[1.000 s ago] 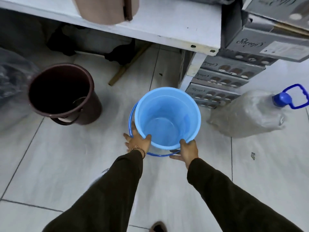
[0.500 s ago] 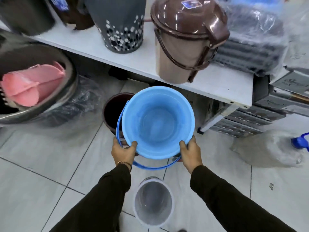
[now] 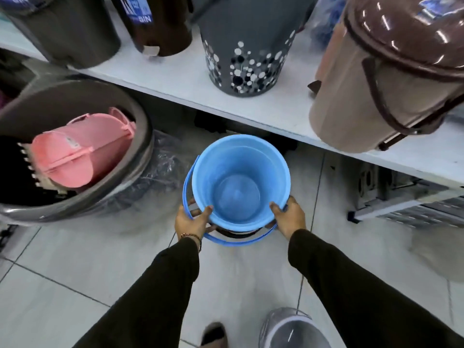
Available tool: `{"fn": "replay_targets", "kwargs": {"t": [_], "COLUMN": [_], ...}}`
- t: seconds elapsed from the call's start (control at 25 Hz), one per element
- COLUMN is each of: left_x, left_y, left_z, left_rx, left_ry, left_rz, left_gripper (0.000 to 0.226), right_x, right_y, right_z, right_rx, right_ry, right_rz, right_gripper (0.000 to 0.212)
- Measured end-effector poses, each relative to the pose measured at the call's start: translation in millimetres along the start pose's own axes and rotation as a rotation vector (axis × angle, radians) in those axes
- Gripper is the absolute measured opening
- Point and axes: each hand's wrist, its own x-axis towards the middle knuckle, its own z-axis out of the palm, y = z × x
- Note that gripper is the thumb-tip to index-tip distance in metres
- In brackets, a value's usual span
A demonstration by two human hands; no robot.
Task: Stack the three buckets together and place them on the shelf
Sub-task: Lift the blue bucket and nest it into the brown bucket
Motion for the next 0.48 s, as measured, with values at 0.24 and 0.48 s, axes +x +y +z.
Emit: {"fn": "replay_targets", "kwargs": {"t": [0.24, 0.48], "left_x": [64.8, 50.9], "left_y": [-32.7, -45.9], "left_z": [-2.9, -9.2], "left_rx": [0.207, 0.763], "left_ry": [0.001, -0.074], "left_rz": [-0.144, 0.076], "left_gripper": [0.058, 0.095], "right_x": [39.9, 27.0], "right_y": [40.6, 57.2], "right_z": [46.5, 43.6], "right_rx": [-0.156, -0.256], "right_ry": [0.008, -0.005], "right_rz": [0.138, 0.042], "right_gripper": [0.046, 0.039]}}
